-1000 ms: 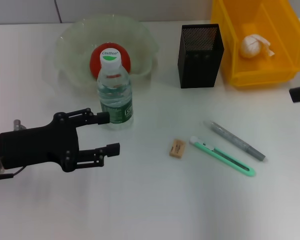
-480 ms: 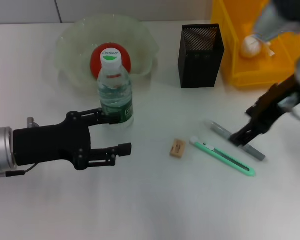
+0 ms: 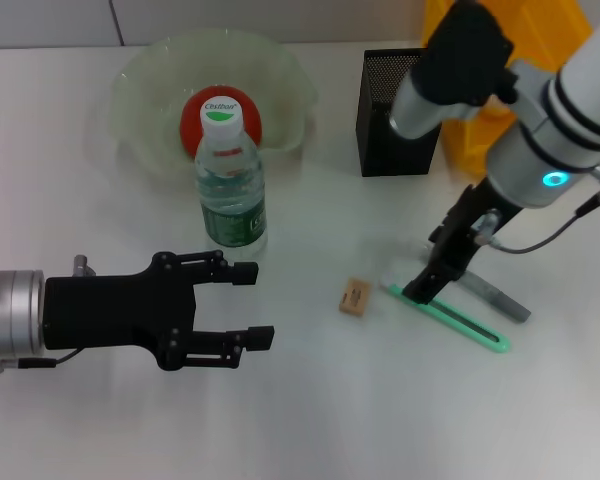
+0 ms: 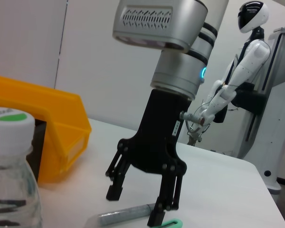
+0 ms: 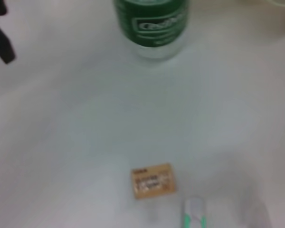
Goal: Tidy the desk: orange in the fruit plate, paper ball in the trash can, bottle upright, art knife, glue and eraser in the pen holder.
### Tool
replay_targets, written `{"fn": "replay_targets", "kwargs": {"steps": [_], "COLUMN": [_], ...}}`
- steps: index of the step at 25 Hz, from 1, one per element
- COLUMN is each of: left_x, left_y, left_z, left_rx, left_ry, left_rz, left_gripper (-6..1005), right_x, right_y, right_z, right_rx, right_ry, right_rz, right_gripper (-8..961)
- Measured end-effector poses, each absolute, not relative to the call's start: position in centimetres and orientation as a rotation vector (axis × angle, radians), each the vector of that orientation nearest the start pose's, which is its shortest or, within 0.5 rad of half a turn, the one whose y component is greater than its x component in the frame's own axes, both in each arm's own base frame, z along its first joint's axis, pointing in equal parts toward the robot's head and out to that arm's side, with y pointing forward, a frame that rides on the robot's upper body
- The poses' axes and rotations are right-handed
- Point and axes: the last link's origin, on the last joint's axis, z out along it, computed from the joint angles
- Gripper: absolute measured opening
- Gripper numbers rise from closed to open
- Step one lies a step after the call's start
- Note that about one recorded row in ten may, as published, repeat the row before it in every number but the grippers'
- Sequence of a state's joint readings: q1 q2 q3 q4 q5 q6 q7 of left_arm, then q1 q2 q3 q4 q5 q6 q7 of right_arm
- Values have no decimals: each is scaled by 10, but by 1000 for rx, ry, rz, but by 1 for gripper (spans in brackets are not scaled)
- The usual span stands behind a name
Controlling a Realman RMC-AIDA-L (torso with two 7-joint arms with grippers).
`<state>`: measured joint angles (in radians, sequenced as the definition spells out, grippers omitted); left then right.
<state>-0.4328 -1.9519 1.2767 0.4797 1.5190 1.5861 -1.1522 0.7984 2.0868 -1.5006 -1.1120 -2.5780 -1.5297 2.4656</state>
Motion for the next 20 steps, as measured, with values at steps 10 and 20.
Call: {"fn": "replay_targets", "kwargs": {"steps": [10, 20], "left_x": [-276, -278], "left_y": [278, 279], "left_z": [-22, -23], "left_rx": [-2934, -2934], "left_ry": [-456, -460], "left_rz": [-794, -772], "left_gripper": [783, 783], "right_x": [154, 162], "right_y": [364, 362], "right_z": [-66, -77], "right_rx": [-2798, -2805], "right_ry": [644, 678], "right_rz": [-712, -701], "right_gripper": [738, 419]}}
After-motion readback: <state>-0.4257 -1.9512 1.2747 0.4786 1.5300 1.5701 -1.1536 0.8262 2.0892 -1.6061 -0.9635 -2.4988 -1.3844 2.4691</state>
